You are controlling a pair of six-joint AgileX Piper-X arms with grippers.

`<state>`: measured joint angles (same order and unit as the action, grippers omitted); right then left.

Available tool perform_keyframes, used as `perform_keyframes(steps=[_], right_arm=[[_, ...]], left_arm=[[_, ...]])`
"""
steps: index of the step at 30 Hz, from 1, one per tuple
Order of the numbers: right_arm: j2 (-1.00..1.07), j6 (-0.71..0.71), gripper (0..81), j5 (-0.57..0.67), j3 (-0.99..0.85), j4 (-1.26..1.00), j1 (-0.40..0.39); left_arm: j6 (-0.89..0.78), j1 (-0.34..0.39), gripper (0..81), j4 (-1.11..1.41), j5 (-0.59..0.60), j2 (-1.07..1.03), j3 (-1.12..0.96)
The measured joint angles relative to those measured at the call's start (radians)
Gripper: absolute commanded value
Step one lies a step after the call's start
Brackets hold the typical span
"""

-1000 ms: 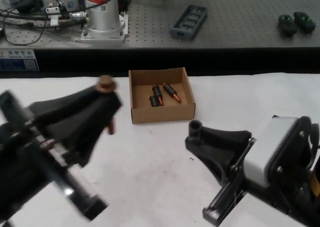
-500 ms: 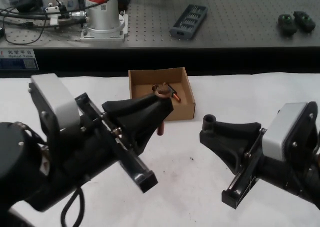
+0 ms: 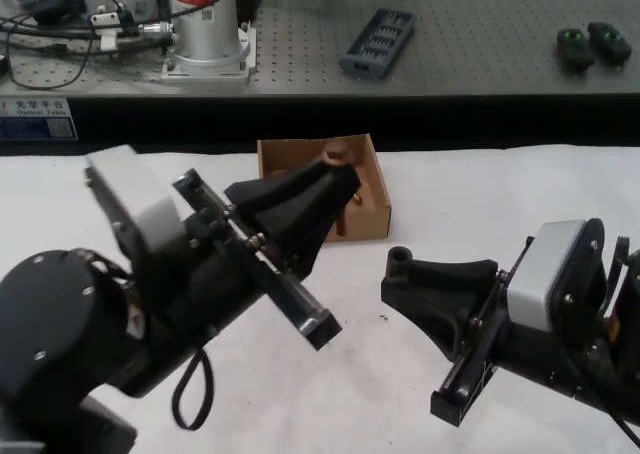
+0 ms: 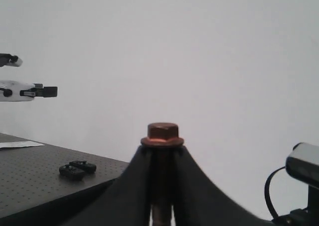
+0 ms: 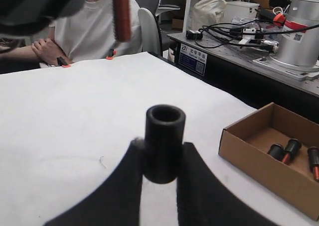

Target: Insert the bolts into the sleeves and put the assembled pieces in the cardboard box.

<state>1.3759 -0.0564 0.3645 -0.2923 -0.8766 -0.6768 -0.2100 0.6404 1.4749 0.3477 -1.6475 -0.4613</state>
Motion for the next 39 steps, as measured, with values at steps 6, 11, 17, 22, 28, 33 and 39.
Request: perform_keyframes(steps=[6,11,17,22,28,33,39], right_arm=[[0.0,0.008,5.5,0.051,0.0,-0.012,0.0],[0.0,0.012,5.5,0.077,0.0,-0.013,0.0],[0.0,0.012,5.5,0.084,0.0,-0.013,0.0],[0.0,0.014,5.5,0.103,0.0,-0.013,0.0],[0.0,0.014,5.5,0.103,0.0,-0.013,0.0],[0.0,0.014,5.5,0.104,0.0,-0.013,0.0],[0.0,0.014,5.5,0.104,0.0,-0.013,0.0]], left_arm=[[0.0,0.0,0.6,0.0,0.067,-0.047,-0.028],[0.003,-0.005,0.6,0.0,0.143,-0.053,-0.038],[0.003,-0.005,0.6,0.0,0.15,-0.053,-0.038],[0.001,-0.005,0.6,0.002,0.15,-0.053,-0.038],[-0.029,-0.005,0.6,0.015,0.158,-0.053,-0.041],[-0.055,-0.005,0.6,0.025,0.178,-0.053,-0.041],[-0.083,-0.005,0.6,0.025,0.211,-0.053,-0.041]])
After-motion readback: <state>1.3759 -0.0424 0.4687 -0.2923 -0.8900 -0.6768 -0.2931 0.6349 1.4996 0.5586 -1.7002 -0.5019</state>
